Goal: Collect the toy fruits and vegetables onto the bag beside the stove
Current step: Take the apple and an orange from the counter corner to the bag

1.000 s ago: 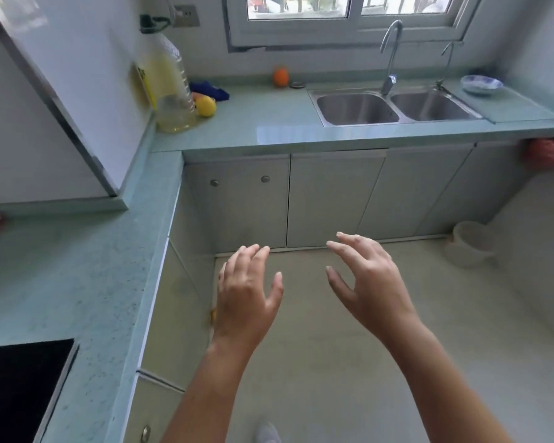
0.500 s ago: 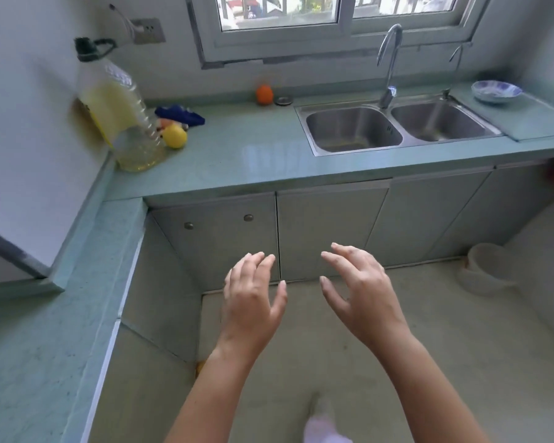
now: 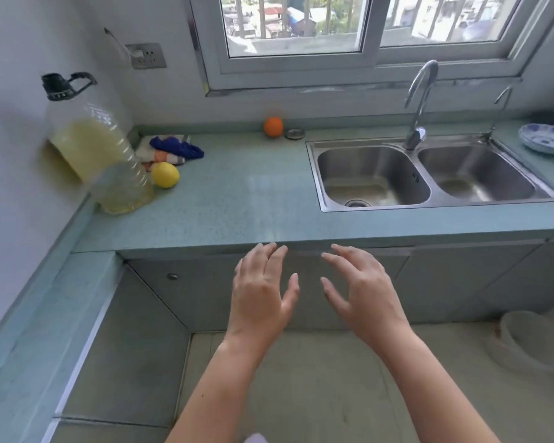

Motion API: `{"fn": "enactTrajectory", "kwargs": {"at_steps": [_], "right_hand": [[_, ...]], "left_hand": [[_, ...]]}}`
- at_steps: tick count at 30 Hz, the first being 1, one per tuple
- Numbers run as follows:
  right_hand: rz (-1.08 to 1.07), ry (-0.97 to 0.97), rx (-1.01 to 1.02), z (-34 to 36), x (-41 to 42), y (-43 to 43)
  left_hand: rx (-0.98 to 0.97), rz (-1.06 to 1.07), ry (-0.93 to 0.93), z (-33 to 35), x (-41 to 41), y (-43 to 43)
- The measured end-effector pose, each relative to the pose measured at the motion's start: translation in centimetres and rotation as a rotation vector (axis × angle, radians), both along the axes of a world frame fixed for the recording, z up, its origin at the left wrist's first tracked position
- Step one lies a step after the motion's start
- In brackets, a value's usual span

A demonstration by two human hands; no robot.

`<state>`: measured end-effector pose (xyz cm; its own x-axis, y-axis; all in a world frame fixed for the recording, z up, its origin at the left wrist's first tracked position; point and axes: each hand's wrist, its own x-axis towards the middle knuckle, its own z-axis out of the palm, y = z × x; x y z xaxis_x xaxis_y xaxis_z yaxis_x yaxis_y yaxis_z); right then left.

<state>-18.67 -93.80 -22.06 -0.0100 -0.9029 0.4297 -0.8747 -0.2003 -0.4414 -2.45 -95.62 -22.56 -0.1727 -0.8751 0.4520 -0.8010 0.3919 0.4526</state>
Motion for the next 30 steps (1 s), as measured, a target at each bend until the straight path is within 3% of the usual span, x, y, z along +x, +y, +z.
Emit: {"fn": "enactTrajectory", "kwargs": {"at_steps": [16,30], "right_hand": [[0.051,0.073,0.029,1.3,4.0,-24.5],[0.247,0.110,0.145,-1.4,9.6,-38.4]], "left_hand": [[0.032,0.049,0.021,-1.9,5.0,-23.1],[0.109,0.352,0.024,-6.0,14.4,-35.1]]}}
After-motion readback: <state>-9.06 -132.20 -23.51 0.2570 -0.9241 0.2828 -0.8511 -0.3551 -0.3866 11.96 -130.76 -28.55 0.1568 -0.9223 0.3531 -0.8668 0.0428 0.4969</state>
